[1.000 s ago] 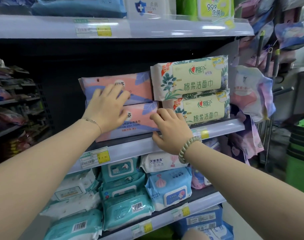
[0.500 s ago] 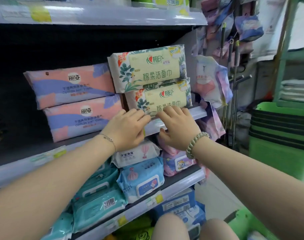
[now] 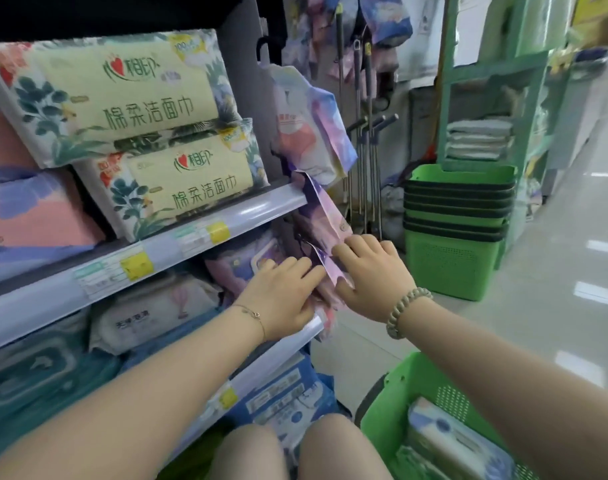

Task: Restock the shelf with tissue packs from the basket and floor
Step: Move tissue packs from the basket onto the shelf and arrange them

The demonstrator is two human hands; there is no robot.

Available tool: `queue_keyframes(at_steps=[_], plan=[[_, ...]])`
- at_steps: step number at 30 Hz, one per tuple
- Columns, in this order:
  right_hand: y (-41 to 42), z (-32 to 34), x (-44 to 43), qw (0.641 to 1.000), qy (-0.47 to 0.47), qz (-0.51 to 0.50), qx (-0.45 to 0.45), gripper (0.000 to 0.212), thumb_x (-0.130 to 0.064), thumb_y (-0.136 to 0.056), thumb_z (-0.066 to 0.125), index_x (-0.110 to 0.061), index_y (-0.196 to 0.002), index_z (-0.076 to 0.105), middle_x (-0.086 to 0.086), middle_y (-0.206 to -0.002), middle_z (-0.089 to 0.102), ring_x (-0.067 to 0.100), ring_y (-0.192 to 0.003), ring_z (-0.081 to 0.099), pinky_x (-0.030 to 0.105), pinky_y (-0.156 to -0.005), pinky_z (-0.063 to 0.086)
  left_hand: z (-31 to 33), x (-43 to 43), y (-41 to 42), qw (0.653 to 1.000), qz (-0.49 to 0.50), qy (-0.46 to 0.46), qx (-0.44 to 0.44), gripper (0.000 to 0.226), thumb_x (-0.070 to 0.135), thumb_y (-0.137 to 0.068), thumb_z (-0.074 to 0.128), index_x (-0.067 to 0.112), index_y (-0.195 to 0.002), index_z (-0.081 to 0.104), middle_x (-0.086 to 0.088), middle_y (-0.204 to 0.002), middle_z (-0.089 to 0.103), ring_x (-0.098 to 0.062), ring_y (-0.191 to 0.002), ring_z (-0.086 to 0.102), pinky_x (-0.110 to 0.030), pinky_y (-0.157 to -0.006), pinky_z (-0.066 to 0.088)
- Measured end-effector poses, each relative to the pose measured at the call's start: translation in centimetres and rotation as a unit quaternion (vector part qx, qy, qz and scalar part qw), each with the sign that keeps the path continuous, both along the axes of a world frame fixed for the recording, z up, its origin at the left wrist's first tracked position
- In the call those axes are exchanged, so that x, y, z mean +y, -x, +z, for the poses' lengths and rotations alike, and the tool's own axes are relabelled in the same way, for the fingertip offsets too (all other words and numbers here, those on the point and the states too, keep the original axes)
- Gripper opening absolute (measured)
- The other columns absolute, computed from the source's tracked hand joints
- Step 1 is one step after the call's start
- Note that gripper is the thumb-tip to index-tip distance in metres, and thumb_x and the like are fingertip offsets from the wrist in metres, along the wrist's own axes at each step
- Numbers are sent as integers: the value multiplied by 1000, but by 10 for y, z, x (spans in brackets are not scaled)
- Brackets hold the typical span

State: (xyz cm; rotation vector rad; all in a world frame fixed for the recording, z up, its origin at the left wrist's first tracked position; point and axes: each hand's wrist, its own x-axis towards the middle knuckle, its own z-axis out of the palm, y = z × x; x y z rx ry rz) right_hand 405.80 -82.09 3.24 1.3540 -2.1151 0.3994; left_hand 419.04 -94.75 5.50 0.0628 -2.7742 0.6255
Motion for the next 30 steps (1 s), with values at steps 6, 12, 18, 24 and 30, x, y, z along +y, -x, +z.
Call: queue_keyframes(at_steps=[6,12,18,24,30], plan=[[40,-51,39,995,-57,-64,-45,37,-32,-73,62,-15,-105,58,3,-98,56,28,-89,54,39,-74,46,-49,32,50,997,2,-65,-46,42,34,-87,45,22,-126,39,1,-120,45,-21,-108,46,-35,-76,33],[63,-102,72,984,-103,-101,-102,36,-31,-74,61,-16,-106,57,3,-101,56,27,-92,54,40,-78,44,-105,58,89,985,-3,-133,-106,46,30,-85,49,21,-128,38,0,-121,46,-22,-115,46,-38,-84,35],[77,-159,100,965,-148,-136,-166,36,-28,-71,64,-15,-105,58,5,-100,57,29,-91,56,40,-76,44,-160,89,119,966,-10,-180,-187,45,29,-88,51,20,-130,36,-2,-125,48,-24,-118,46,-40,-88,36],[86,-215,124,936,-212,-166,-229,43,-31,-85,50,-17,-126,45,4,-122,49,25,-113,46,38,-93,37,-218,112,144,928,13,-226,-296,52,33,-86,55,21,-133,34,-5,-129,44,-26,-122,42,-45,-94,37],[86,-263,144,896,-264,-202,-295,40,-38,-91,41,-19,-127,39,3,-129,44,23,-121,40,38,-100,34,-273,118,155,899,72,-257,-346,63,38,-89,56,21,-141,26,-7,-138,42,-28,-128,39,-46,-98,37]])
